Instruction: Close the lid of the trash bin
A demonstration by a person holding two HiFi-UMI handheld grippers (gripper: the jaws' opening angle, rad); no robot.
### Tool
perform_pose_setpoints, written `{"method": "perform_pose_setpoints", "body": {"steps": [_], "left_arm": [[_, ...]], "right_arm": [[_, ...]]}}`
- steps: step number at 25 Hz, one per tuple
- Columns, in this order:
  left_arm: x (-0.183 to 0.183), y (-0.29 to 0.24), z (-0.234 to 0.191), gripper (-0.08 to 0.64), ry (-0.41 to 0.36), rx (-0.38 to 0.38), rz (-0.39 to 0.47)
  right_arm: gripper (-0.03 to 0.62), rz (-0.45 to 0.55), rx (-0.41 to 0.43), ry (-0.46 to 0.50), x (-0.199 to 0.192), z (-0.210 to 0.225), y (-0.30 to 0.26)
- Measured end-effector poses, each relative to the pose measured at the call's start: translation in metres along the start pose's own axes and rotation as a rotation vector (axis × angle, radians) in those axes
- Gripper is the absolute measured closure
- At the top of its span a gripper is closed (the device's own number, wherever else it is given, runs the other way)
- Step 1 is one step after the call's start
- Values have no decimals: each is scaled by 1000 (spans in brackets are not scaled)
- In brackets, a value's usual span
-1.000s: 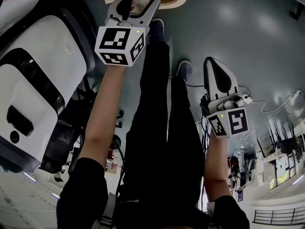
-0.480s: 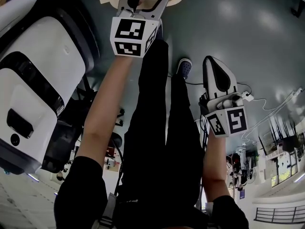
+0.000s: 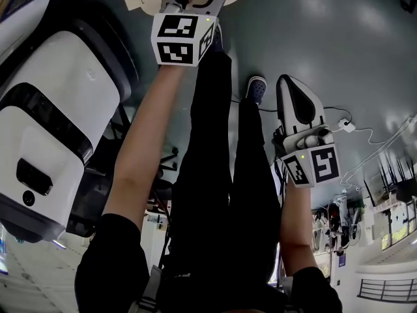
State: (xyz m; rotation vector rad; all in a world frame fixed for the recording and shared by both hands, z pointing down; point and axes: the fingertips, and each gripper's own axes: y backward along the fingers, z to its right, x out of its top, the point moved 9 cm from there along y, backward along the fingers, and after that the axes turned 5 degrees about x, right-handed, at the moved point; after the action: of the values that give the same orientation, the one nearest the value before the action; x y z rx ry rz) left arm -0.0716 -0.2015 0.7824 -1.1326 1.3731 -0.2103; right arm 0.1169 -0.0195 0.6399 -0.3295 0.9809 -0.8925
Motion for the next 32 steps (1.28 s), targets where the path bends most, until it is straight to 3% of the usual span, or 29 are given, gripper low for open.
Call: {"method": "perform_pose_setpoints", "body": {"steps": [4,11,18,22,26,32], "left_arm": [[-9,-15,1,314,-5,-2,-28],[-19,-37,1,314,13,-24,-71],[-24,-51,-4,314,74,-55,-116],[-28,-57,-5,314,46,-52,-152],[-28,-61,-7,314,105,-57,-158],[-26,-59,-5,314,76,-64,-151]], "right_arm": [[589,7,16,6,-2,2,-4],[589,-24,34,110,-8,-9,-9],[589,-22,40,105,-9,-14,-9],[589,-21,44,101,-10,-16,-10],[589,-21,52,98,-11,-15,-11],[589,-11,48,94,-11,-18,-9]]}}
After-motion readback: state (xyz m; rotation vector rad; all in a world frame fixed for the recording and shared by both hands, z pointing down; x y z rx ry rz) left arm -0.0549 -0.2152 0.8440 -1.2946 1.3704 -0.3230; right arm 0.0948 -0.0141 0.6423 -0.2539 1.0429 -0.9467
